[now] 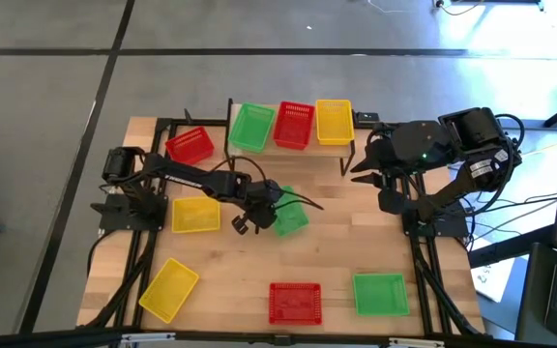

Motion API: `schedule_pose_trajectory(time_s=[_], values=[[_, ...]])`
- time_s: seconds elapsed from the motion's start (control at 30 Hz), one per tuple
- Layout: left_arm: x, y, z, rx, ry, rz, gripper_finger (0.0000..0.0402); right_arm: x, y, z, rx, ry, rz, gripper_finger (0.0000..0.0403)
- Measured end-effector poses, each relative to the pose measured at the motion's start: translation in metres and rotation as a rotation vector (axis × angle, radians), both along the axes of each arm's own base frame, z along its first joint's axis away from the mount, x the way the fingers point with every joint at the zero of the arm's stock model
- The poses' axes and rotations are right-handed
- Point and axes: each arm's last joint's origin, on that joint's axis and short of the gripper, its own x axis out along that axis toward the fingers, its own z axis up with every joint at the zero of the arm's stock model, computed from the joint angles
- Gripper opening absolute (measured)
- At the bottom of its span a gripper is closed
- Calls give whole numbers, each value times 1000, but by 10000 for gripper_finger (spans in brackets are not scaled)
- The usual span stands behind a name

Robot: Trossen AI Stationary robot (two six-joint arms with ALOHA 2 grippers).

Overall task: Stack baskets on shelf by color
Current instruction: Stack the top green bin on top of the green bin on the shelf

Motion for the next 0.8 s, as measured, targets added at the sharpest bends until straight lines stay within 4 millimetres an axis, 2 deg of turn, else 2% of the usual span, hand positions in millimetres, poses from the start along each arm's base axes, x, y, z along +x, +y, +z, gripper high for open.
schedule_pose_trajectory(time_s=[0.17, 0.33, 0.47, 0.67, 0.8], values=[[5, -1, -21, 20, 55, -32, 60, 0, 0, 0, 0, 1, 0, 87], [10, -8, -33, 41, 64, -57, 60, 0, 0, 0, -1, 4, 0, 87], [12, -12, -31, 57, 39, -60, 58, 0, 0, 0, 0, 4, 0, 87], [12, -20, -31, 99, 39, -50, 7, 0, 0, 0, 0, 4, -1, 87], [10, -28, -26, 65, 86, -29, 1, 0, 0, 0, 2, 4, -2, 87]])
